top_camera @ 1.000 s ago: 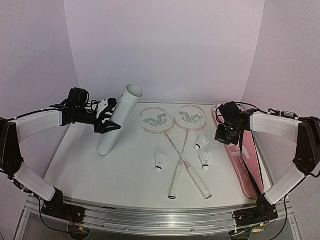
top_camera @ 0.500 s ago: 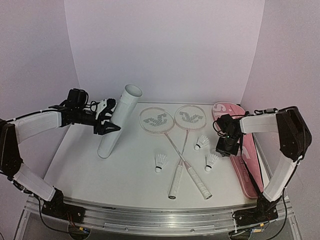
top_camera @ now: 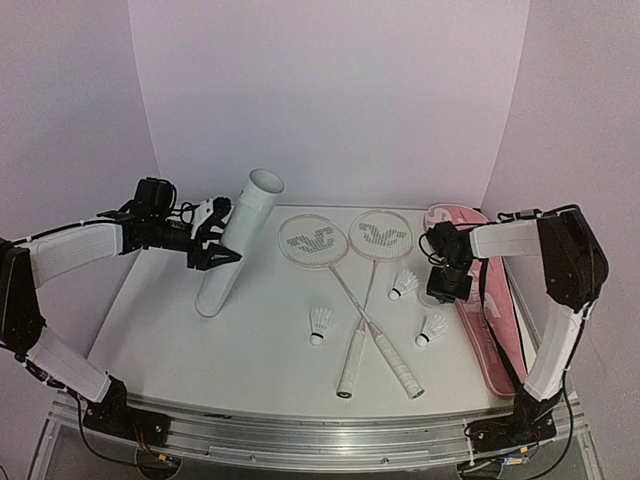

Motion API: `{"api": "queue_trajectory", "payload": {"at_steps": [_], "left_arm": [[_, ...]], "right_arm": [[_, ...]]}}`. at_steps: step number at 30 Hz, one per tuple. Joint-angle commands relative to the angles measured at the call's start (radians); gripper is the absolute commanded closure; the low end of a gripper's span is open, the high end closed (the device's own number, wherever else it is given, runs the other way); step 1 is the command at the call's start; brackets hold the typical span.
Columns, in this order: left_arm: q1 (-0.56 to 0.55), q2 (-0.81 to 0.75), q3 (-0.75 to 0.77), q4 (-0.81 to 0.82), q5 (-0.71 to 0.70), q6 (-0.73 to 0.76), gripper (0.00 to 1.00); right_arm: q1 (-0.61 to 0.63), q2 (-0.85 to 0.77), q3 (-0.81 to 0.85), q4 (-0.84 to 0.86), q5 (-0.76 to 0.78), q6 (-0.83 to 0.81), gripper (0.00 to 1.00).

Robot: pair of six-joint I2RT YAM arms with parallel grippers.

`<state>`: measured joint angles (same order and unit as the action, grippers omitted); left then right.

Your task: Pack up the badminton gear

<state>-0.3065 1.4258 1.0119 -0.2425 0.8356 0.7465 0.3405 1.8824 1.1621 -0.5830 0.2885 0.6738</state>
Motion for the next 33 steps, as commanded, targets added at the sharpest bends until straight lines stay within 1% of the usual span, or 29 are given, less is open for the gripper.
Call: {"api": "queue_trajectory", "payload": {"at_steps": [1, 3, 4, 8, 11, 13, 14, 15, 16, 17, 18, 20, 22, 25, 28, 30, 33], "left_arm": [[-0.001, -0.031, -0.009, 0.022, 0.025, -0.033, 0.73], [0.000, -0.034, -0.014, 0.024, 0.024, -0.033, 0.73], [-0.001, -0.034, -0.016, 0.025, 0.025, -0.032, 0.73], [-0.001, -0.028, -0.012, 0.026, 0.027, -0.031, 0.73], [-0.001, -0.024, -0.007, 0.026, 0.028, -0.031, 0.72], [-0.001, -0.024, -0.007, 0.026, 0.029, -0.029, 0.72], [-0.001, -0.025, -0.008, 0.025, 0.030, -0.028, 0.72], [-0.001, -0.025, -0.009, 0.024, 0.030, -0.026, 0.72], [-0.001, -0.027, -0.011, 0.023, 0.030, -0.022, 0.72], [0.000, -0.029, -0.013, 0.022, 0.031, -0.017, 0.72], [0.000, -0.030, -0.015, 0.022, 0.032, -0.008, 0.72], [-0.001, -0.033, -0.022, 0.020, 0.032, 0.007, 0.72], [-0.001, -0.036, -0.024, 0.014, 0.032, 0.020, 0.72], [-0.001, -0.036, -0.024, 0.006, 0.033, 0.028, 0.71], [0.000, -0.038, -0.019, -0.008, 0.033, 0.038, 0.71], [-0.001, -0.038, -0.015, -0.019, 0.034, 0.043, 0.71], [-0.001, -0.040, -0.012, -0.024, 0.031, 0.045, 0.71]], "right_arm": [[-0.006, 0.043, 0.055, -0.008, 0.000, -0.042, 1.00], [-0.005, 0.032, 0.056, -0.008, -0.011, -0.051, 0.99], [-0.005, 0.024, 0.056, -0.008, -0.017, -0.061, 0.97], [-0.006, -0.025, 0.071, -0.016, -0.043, -0.104, 0.77], [-0.006, -0.093, 0.087, -0.033, -0.051, -0.132, 0.63], [-0.006, -0.140, 0.105, -0.045, -0.098, -0.177, 0.54], [-0.006, -0.161, 0.117, -0.062, -0.137, -0.202, 0.47], [-0.006, -0.179, 0.131, -0.093, -0.181, -0.221, 0.35], [-0.005, -0.187, 0.144, -0.135, -0.224, -0.244, 0.18], [-0.005, -0.192, 0.156, -0.183, -0.273, -0.273, 0.09], [-0.005, -0.195, 0.162, -0.219, -0.360, -0.316, 0.05], [-0.005, -0.187, 0.152, -0.283, -0.503, -0.380, 0.04], [-0.005, -0.159, 0.140, -0.346, -0.576, -0.427, 0.04], [-0.008, -0.114, 0.138, -0.410, -0.575, -0.476, 0.07], [-0.025, -0.076, 0.144, -0.430, -0.574, -0.503, 0.16], [-0.034, -0.061, 0.149, -0.459, -0.558, -0.506, 0.18], [-0.038, -0.078, 0.142, -0.481, -0.514, -0.503, 0.17]]}}
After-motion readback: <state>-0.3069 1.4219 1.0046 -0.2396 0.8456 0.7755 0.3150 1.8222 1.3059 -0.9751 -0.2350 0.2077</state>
